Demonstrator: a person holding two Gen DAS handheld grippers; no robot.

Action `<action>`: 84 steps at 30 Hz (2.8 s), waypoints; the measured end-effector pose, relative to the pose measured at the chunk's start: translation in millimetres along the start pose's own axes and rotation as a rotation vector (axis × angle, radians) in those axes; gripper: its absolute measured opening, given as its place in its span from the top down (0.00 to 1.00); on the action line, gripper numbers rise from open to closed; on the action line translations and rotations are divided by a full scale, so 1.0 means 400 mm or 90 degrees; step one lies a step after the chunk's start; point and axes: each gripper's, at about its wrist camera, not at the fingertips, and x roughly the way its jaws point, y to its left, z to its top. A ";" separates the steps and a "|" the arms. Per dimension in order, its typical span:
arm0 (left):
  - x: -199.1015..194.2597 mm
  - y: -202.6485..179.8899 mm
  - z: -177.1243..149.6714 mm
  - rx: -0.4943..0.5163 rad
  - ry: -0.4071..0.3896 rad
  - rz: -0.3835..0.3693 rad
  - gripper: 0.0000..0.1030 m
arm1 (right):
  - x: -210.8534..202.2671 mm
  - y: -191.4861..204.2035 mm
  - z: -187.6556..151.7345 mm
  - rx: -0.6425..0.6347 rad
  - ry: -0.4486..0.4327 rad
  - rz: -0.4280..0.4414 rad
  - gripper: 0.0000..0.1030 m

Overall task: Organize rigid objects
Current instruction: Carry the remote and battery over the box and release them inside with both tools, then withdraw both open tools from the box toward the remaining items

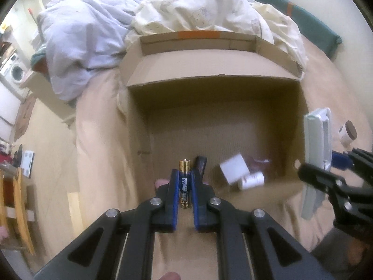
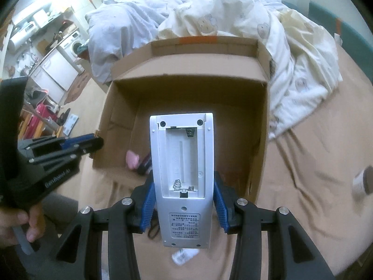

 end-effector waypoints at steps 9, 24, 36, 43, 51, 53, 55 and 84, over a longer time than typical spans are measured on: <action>0.116 -0.042 0.036 0.019 0.011 -0.012 0.91 | 0.125 -0.034 0.072 0.020 0.001 -0.002 0.55; 0.216 -0.060 0.025 0.040 0.041 0.012 0.91 | 0.244 -0.071 0.061 0.052 0.038 0.006 0.55; 0.281 -0.091 0.006 0.069 0.075 0.047 0.91 | 0.300 -0.055 0.042 0.036 0.073 -0.025 0.54; 0.303 -0.117 0.010 0.083 0.084 0.053 0.91 | 0.305 -0.047 0.040 0.040 0.076 -0.025 0.54; 0.305 -0.105 0.016 0.076 0.085 0.046 0.91 | 0.307 -0.054 0.044 0.044 0.082 -0.013 0.51; 0.303 -0.099 0.012 0.076 0.081 0.044 0.86 | 0.309 -0.054 0.043 0.041 0.084 -0.013 0.48; 0.300 -0.099 0.013 0.075 0.079 0.041 0.67 | 0.302 -0.054 0.046 0.044 0.075 -0.002 0.43; 0.228 -0.075 0.048 -0.003 0.054 -0.027 0.08 | 0.230 -0.043 0.059 0.055 0.001 0.094 0.00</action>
